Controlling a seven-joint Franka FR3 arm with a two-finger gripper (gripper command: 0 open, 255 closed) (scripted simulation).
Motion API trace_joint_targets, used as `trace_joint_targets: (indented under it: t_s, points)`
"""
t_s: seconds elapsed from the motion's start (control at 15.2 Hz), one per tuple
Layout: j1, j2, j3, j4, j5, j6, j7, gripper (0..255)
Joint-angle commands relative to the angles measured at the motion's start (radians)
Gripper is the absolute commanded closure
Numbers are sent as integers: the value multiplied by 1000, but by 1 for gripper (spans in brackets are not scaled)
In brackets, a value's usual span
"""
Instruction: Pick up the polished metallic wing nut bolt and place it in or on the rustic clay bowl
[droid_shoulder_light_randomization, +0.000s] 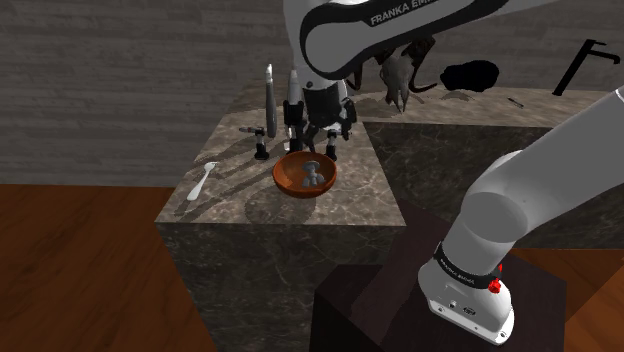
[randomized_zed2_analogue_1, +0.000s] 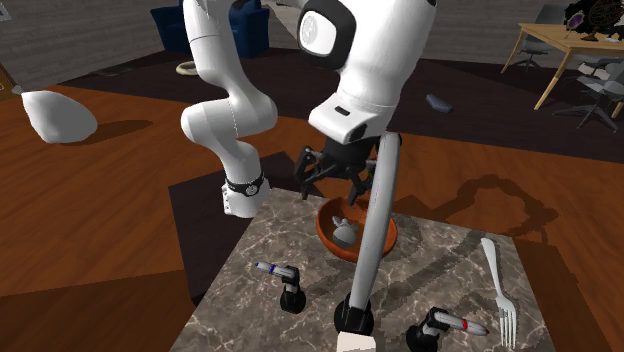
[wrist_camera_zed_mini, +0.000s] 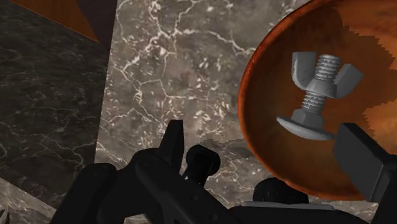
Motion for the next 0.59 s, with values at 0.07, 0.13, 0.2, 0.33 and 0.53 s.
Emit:
trace_joint_targets:
  t_s: [0.07, 0.13, 0.2, 0.33, 0.53]
  points:
    - [2, 43, 9, 76, 4, 46, 2, 0]
    - [3, 44, 8, 76, 3, 46, 2, 0]
    - [6, 44, 6, 76, 2, 46, 3, 0]
    - [8, 44, 3, 76, 2, 46, 4, 0]
    - [12, 45, 1, 76, 0, 45, 5, 0]
